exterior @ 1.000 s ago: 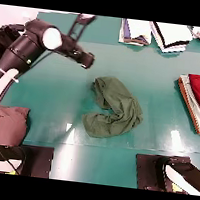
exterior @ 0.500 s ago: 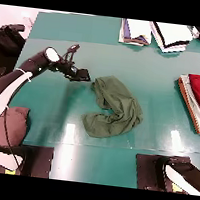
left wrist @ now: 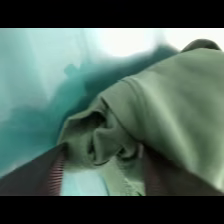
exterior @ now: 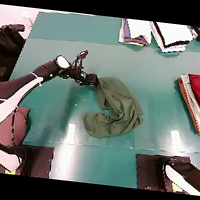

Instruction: Fold the shirts.

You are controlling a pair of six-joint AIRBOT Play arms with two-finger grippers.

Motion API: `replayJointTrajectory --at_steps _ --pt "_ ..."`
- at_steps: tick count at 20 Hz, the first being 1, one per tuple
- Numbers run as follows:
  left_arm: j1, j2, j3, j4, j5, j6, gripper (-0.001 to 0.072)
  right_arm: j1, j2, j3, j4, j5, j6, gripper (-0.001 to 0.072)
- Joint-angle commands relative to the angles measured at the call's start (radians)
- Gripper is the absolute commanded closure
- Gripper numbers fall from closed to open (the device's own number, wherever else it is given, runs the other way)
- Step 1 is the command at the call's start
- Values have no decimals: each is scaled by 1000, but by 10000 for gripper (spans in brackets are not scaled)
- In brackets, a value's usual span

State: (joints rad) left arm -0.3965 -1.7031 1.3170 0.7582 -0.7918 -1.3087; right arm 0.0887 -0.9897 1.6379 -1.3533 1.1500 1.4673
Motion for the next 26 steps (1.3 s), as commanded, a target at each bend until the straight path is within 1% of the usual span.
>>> replayJointTrajectory --at_steps 1,2,4,5,7,9,11,12,13,14,15,16,17,18,21,23,26 --pt "-6 -3 -1 6 -19 5 504 0 0 0 0 6 11 697" --pt "-6 -3 0 5 -17 7 680 -1 0 0 0 11 11 696" --pt "10 5 21 5 -39 4 684 -1 0 0 -1 55 11 696" --pt "30 21 44 8 -61 5 685 -2 0 -1 -4 105 11 696" --pt "74 83 87 60 -68 4 685 -3 10 -47 -8 187 11 696" --pt "120 163 117 130 -73 5 685 -3 42 -184 -7 209 41 696" --pt "154 236 126 214 -89 5 684 -3 66 -373 1 200 82 696" --pt "168 265 126 263 -101 5 684 -3 69 -476 26 185 88 696" --pt "178 285 126 307 -115 5 684 -3 61 -569 82 164 87 693" --pt "182 297 126 345 -134 5 684 -3 40 -653 151 140 84 595" --pt "183 302 126 378 -156 5 684 4 5 -731 230 101 72 307" --pt "183 301 126 401 -180 5 684 19 -33 -789 300 54 49 196" --pt "183 300 126 419 -204 5 684 46 -77 -834 359 -10 25 199" --pt "183 299 126 420 -218 5 683 73 -121 -864 396 -76 22 201" --pt "183 299 126 421 -223 5 684 140 -252 -861 420 -204 16 206" --pt "183 299 126 421 -223 4 684 152 -334 -807 420 -225 16 269" --pt "183 299 126 421 -223 4 684 151 -424 -711 421 -221 16 270"
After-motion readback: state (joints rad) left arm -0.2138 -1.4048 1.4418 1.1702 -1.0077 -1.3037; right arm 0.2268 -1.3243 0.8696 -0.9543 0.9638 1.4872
